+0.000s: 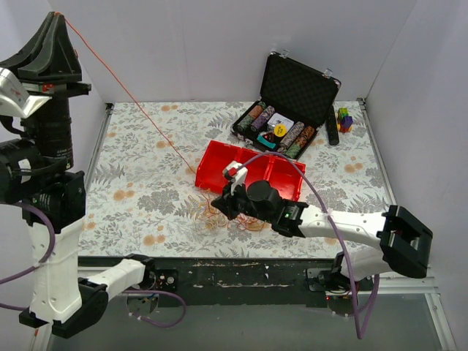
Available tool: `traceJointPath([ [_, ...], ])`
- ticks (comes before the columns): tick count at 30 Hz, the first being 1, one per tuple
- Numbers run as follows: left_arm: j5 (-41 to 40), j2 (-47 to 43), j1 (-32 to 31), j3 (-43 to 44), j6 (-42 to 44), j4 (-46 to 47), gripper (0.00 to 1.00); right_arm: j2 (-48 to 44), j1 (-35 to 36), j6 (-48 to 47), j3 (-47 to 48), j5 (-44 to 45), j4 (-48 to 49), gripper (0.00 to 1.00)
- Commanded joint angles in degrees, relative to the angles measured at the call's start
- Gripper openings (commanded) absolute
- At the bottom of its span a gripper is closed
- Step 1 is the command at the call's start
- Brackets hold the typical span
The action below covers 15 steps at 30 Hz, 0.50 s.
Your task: Untangle the cables
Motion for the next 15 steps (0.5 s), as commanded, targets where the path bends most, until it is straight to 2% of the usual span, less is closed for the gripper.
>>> traceJointPath([
  [1, -10.7, 0.1, 0.0, -3.0, 10.8, 8.8, 0.00, -5.4, 0.2, 3.3, -7.6, 4.7, -0.5, 0.01],
  [7, -9.8, 0.2, 0.1, -3.0, 11.3, 9.8, 0.00, -11.3, 0.2, 6.6, -16.0, 8.6, -2.4, 0.01],
  [12, -15.3, 3.4, -0.1, -0.5, 18.1, 15.2, 0.00, -16.0, 0.1, 9.0, -20.6, 12.4, -6.0, 0.01],
  [15, -11.2, 3.5, -0.1, 1.1, 15.2, 10.1, 0.00, -19.0, 0.1, 9.8, -23.5, 12.4, -5.4, 0.01],
])
